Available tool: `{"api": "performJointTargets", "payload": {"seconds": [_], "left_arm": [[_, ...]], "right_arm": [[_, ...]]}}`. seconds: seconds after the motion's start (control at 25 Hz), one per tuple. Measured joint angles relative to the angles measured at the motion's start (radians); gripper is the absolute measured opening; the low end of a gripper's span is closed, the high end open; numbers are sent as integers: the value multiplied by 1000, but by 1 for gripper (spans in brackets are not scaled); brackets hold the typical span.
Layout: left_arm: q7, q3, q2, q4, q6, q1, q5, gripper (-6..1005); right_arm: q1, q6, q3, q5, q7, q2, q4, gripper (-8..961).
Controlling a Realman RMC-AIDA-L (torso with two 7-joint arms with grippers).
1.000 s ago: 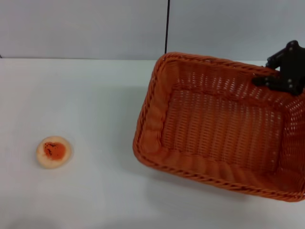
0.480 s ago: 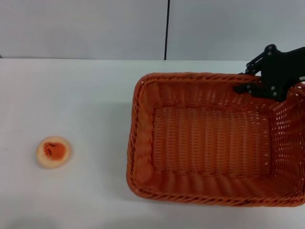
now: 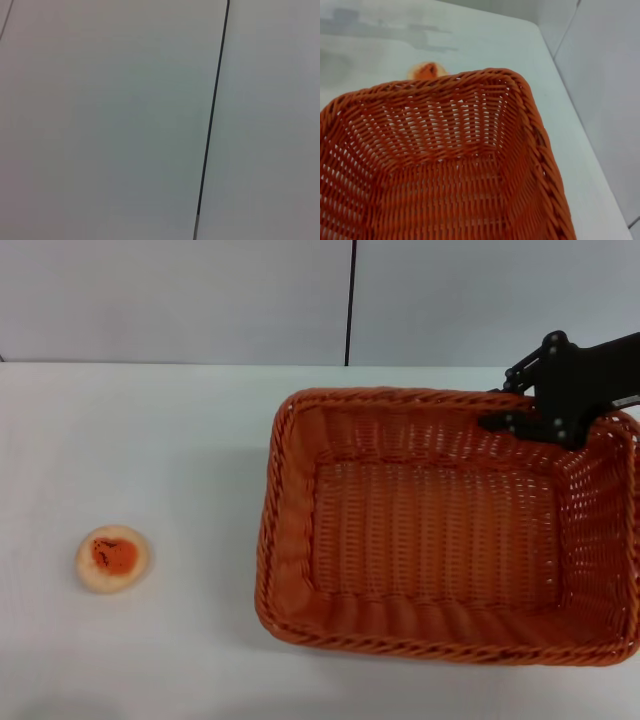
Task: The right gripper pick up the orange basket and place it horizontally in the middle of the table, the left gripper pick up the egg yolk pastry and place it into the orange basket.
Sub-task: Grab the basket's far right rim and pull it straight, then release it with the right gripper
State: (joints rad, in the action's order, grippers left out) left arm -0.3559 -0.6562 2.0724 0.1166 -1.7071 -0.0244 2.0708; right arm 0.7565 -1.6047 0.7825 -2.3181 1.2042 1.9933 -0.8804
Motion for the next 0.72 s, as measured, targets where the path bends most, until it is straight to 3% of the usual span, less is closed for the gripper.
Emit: {"api": "performJointTargets", "payload": {"seconds": [0.16, 0.72], "left_arm": [[0, 0, 0, 0, 1, -2, 0, 783], [0, 0, 0, 0, 7, 5, 0, 780]], "right_arm": [[-1, 29, 7, -3, -11, 15, 6, 163], [53, 73, 13, 26, -14, 33, 93, 163]]}}
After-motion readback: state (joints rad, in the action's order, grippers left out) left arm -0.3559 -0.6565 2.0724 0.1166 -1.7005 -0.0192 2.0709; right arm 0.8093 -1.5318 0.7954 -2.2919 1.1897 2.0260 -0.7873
